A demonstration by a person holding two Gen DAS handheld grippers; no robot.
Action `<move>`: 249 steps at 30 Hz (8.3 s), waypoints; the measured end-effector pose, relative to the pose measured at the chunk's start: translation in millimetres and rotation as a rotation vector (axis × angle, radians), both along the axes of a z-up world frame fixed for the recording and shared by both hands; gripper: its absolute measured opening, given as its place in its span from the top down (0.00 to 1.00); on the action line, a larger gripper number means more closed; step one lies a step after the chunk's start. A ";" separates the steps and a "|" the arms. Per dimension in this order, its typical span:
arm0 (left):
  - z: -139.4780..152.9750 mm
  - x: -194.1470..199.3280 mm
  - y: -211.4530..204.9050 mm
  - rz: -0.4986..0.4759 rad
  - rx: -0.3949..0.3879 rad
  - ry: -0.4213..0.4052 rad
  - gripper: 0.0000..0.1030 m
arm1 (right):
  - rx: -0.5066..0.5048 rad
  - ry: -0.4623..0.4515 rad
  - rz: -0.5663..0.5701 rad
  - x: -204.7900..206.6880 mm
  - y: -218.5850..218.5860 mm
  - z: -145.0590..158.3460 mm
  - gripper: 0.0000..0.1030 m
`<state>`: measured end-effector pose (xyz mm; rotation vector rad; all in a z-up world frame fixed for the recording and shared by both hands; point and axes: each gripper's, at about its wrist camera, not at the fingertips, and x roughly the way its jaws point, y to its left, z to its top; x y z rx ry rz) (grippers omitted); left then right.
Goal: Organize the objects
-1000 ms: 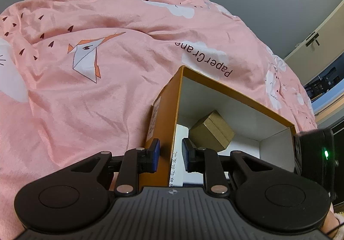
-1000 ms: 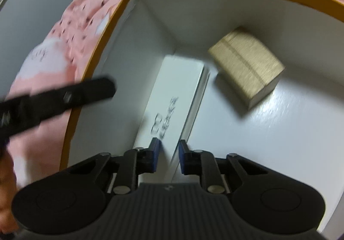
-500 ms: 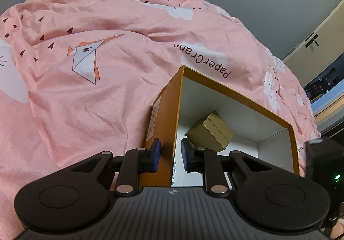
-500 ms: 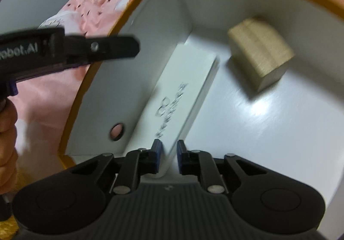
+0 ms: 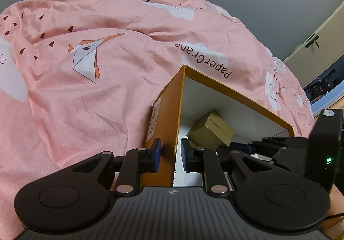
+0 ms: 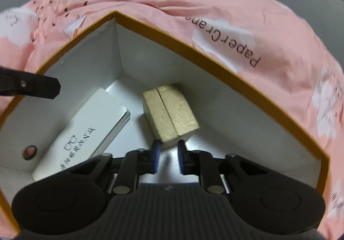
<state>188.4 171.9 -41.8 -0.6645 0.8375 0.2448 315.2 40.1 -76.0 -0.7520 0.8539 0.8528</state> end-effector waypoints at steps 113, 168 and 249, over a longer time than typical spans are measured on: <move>-65.3 -110.1 -81.5 -0.195 -0.070 0.117 0.71 | 0.351 0.561 -0.487 -59.9 -180.1 -28.3 0.63; -70.7 -92.5 -89.7 -0.177 -0.024 0.138 0.71 | 0.412 0.539 -0.418 -98.5 -154.8 11.8 0.67; 42.2 -33.3 -42.1 -0.178 0.036 -0.191 0.76 | 0.410 0.412 -0.397 -16.6 -115.9 47.2 0.61</move>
